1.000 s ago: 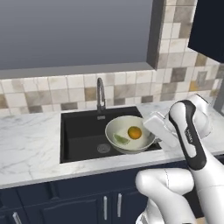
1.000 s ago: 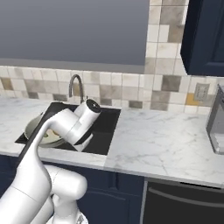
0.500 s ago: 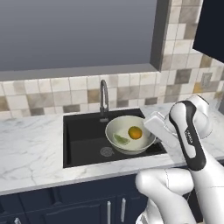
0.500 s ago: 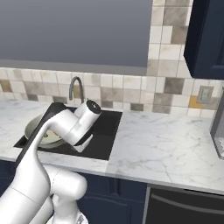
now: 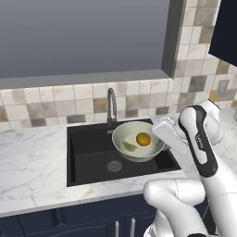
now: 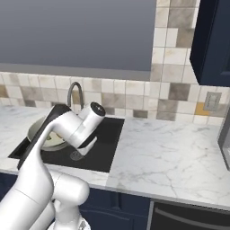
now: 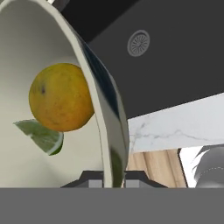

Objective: Dump the lemon wedge and orange from the bowl so the bowl can be washed. Place the bowl in the sink after clearing the leftovers.

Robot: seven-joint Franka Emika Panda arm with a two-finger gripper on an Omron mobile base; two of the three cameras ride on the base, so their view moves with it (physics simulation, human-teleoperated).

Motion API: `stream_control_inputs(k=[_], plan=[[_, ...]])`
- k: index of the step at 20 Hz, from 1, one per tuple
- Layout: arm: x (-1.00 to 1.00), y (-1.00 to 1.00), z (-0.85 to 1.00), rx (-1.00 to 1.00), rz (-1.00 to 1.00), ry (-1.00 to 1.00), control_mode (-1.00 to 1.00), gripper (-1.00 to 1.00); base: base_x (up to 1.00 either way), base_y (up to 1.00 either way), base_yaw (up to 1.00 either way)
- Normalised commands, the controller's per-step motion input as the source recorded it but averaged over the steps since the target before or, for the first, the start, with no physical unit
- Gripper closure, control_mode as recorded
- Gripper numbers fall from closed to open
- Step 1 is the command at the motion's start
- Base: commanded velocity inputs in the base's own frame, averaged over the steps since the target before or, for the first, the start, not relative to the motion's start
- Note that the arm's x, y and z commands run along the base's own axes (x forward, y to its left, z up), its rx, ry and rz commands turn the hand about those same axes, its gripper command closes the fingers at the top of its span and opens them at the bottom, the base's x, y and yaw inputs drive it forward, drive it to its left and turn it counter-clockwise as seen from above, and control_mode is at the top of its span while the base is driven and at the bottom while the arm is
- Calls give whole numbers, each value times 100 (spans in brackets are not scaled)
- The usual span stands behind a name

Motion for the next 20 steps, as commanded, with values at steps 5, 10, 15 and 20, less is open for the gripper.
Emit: stream_control_inputs(k=[5,10,15,20], plan=[[48,-22,-23,-7,0,-5,-100,100,0,0,0],[65,-17,-36,-9,0,0,-100,100,0,0,0],[62,-29,-47,-8,0,0,-100,100,0,0,0],[43,-67,-42,-1,0,3,-100,100,0,0,0]])
